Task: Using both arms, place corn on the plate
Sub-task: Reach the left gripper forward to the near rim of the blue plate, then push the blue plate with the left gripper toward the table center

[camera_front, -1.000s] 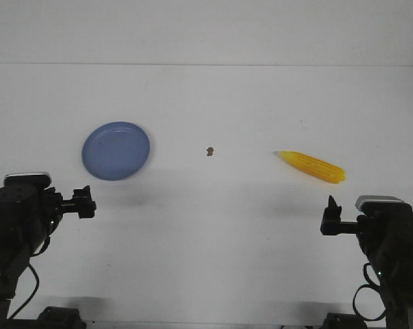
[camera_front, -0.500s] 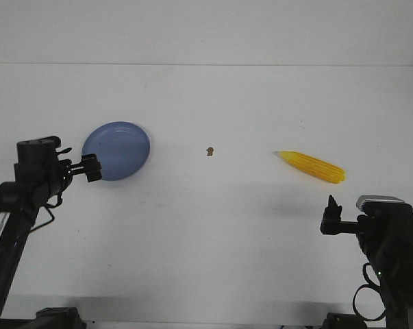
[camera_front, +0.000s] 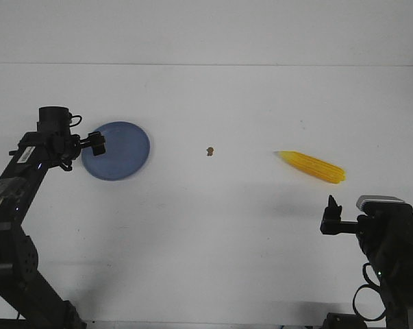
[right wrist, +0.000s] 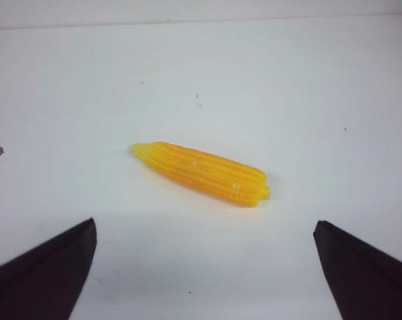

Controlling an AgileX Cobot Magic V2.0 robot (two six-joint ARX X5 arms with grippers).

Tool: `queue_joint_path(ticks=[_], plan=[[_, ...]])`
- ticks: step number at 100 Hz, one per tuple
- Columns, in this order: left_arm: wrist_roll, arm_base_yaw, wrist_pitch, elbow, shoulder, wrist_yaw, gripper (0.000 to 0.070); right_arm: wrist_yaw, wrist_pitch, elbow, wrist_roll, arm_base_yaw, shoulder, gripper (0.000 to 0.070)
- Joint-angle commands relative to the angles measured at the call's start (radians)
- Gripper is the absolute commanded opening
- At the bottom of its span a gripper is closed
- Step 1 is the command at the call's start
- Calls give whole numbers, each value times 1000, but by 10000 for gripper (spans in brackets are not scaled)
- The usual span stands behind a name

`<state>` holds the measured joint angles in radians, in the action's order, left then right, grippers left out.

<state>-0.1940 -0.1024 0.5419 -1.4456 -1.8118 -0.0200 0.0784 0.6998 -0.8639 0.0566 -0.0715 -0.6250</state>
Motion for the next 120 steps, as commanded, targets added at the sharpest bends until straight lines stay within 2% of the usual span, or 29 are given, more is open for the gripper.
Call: queue_joint_path(ticks=[1, 36, 43, 47, 58, 61, 64, 77, 102, 120], plan=[[10, -3, -9, -22, -47, 2, 592, 2, -3, -21, 8, 0, -3, 700], [9, -10, -21, -22, -138, 2, 592, 2, -3, -21, 8, 0, -3, 700], [8, -10, -20, -22, -139, 2, 562, 3, -3, -21, 8, 0, -3, 700], [8, -10, -20, -22, -139, 2, 485, 2, -3, -21, 8, 0, -3, 700], [9, -10, -15, -22, -139, 4, 102, 2, -3, -21, 8, 0, -3, 700], [9, -10, -15, -22, -139, 6, 26, 2, -3, -21, 8, 0, -3, 700], [9, -10, -16, -22, -139, 12, 0, 2, -3, -21, 8, 0, -3, 700], [8, -18, -21, -22, -138, 90, 4, 2, -3, -21, 8, 0, -3, 700], [5, -28, -4, -22, -98, 377, 4, 2, -3, -21, 8, 0, -3, 700], [8, -3, 11, -21, -40, 476, 4, 2, -3, -21, 8, 0, -3, 700]])
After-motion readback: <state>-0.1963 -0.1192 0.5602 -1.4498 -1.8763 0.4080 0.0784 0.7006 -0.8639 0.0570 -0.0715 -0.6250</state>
